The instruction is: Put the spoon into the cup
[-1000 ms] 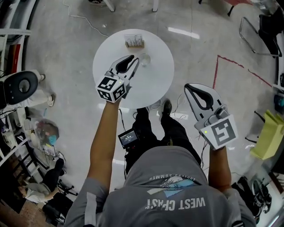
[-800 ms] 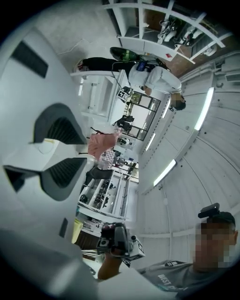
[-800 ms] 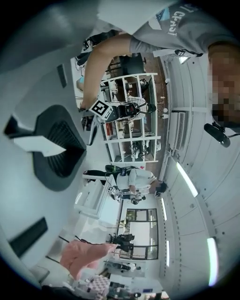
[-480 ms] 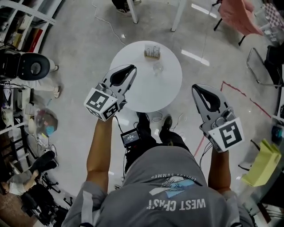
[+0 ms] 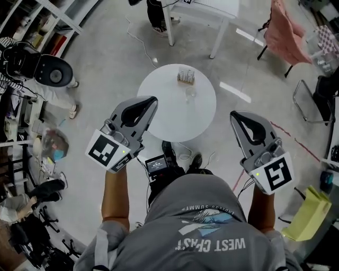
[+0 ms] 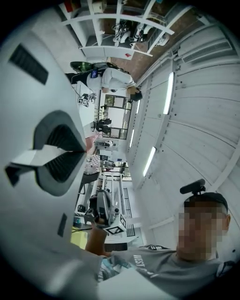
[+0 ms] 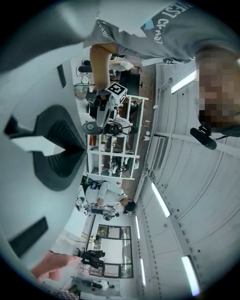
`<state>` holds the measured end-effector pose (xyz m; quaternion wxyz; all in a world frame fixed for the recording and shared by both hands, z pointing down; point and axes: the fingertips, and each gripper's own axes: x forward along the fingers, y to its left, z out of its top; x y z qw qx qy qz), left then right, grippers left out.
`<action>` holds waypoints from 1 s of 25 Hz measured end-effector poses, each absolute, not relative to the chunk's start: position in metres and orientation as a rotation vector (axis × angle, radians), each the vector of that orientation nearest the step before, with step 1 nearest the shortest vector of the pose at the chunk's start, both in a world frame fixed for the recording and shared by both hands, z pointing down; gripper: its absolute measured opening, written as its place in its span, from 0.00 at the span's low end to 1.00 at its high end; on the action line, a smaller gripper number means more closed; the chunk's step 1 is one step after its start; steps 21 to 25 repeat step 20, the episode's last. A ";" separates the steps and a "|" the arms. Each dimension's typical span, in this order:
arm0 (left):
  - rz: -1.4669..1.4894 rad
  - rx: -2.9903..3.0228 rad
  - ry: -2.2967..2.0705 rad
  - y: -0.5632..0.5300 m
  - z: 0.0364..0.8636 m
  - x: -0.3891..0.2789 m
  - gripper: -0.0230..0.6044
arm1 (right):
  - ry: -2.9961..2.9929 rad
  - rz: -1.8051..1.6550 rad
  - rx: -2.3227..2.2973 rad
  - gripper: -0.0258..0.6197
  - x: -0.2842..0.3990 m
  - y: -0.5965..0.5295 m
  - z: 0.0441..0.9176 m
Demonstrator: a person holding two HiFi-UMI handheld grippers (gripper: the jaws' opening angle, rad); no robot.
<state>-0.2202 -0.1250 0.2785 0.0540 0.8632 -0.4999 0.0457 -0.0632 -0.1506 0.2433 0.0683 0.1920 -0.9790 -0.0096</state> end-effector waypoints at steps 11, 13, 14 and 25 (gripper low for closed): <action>0.101 2.683 -1.648 -0.052 0.223 -0.195 0.05 | -3.011 -0.137 0.544 0.04 -0.043 -0.094 0.217; 0.102 2.691 -1.663 -0.045 0.219 -0.191 0.05 | -3.013 -0.145 0.548 0.04 -0.038 -0.089 0.216; 0.105 2.695 -1.669 -0.042 0.217 -0.189 0.05 | -3.014 -0.150 0.550 0.04 -0.035 -0.087 0.216; 0.112 2.702 -1.673 -0.019 0.204 -0.175 0.05 | -3.012 -0.152 0.549 0.04 -0.021 -0.068 0.207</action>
